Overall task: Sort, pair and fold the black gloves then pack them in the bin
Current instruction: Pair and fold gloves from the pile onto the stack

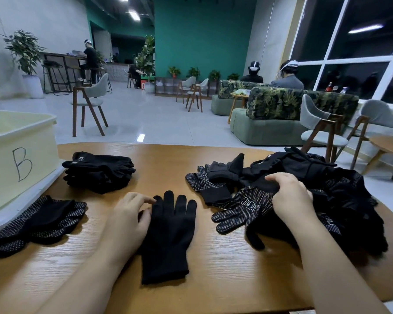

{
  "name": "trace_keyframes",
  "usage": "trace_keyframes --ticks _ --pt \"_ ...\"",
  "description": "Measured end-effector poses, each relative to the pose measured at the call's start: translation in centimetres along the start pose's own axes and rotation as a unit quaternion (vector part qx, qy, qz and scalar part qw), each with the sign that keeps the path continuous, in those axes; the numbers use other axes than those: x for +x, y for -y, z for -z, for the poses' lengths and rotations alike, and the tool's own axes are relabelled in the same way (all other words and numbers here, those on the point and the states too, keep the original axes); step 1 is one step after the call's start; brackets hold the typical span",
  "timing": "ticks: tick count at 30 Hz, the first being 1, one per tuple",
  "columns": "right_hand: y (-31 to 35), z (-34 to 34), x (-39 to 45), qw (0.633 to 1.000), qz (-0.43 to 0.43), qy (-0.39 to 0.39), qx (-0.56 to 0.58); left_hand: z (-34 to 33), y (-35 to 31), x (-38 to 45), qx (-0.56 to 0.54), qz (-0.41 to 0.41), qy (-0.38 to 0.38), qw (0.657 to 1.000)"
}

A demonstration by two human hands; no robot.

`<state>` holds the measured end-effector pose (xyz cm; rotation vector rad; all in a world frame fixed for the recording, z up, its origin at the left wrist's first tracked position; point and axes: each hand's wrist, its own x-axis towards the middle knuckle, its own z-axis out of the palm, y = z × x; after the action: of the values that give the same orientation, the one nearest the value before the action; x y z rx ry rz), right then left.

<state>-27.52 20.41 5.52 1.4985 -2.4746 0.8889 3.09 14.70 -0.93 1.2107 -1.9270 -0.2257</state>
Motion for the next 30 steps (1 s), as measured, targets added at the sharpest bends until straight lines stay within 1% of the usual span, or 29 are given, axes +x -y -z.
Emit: trace_keyframes --ticks 1,3,5,6,8,10,11,13,15,17,20,24,25,27,30 --pt "-0.3 0.1 0.2 1.000 -0.001 0.008 -0.016 0.1 -0.5 -0.3 -0.016 -0.033 0.024 0.999" --pt "-0.7 0.1 0.5 0.999 -0.004 0.018 -0.040 0.1 -1.6 -0.9 -0.055 -0.076 0.108 0.990" --pt "-0.8 0.1 0.5 0.998 0.000 0.014 -0.054 -0.2 -2.4 -1.4 -0.049 -0.105 0.185 0.976" --pt "-0.8 0.1 0.5 0.999 0.004 0.004 -0.052 -0.5 -2.6 -1.5 -0.030 -0.114 0.214 0.970" --pt "-0.5 0.3 0.2 0.999 0.018 -0.036 -0.025 -0.9 -2.6 -1.5 0.021 -0.103 0.270 0.957" --pt "0.1 0.3 -0.2 0.995 0.057 -0.079 0.033 -1.1 -2.6 -1.2 0.088 -0.095 0.313 0.941" --pt "0.5 0.3 -0.4 0.991 0.079 -0.086 0.069 -1.1 -2.7 -1.2 0.117 -0.096 0.327 0.933" --pt "1.3 0.2 -0.4 0.987 0.093 -0.060 0.118 -1.1 -2.9 -1.3 0.149 -0.098 0.339 0.924" --pt "1.7 -0.1 -0.1 0.992 0.071 -0.003 0.104 -1.0 -3.3 -1.3 0.153 -0.095 0.341 0.923" --pt "1.4 -0.7 0.2 0.996 0.046 0.022 0.074 -0.9 -3.6 -1.4 0.148 -0.092 0.345 0.922" --pt "0.7 -1.4 0.4 0.997 0.036 -0.006 0.067 -0.7 -3.7 -1.3 0.145 -0.092 0.350 0.921" --pt "1.2 -1.7 -0.2 0.990 0.086 -0.090 0.066 -0.8 -3.4 -1.3 0.145 -0.095 0.350 0.921" --pt "1.5 -1.7 -0.2 0.989 0.096 -0.095 0.068 -0.9 -3.4 -1.3 0.140 -0.093 0.350 0.921" --pt "2.0 -1.7 0.0 0.995 0.078 -0.051 0.044 -0.9 -3.3 -1.3 0.134 -0.093 0.350 0.922" --pt "1.5 -1.4 0.7 0.998 0.008 0.050 -0.044 -0.9 -3.5 -1.3 0.134 -0.089 0.350 0.923"
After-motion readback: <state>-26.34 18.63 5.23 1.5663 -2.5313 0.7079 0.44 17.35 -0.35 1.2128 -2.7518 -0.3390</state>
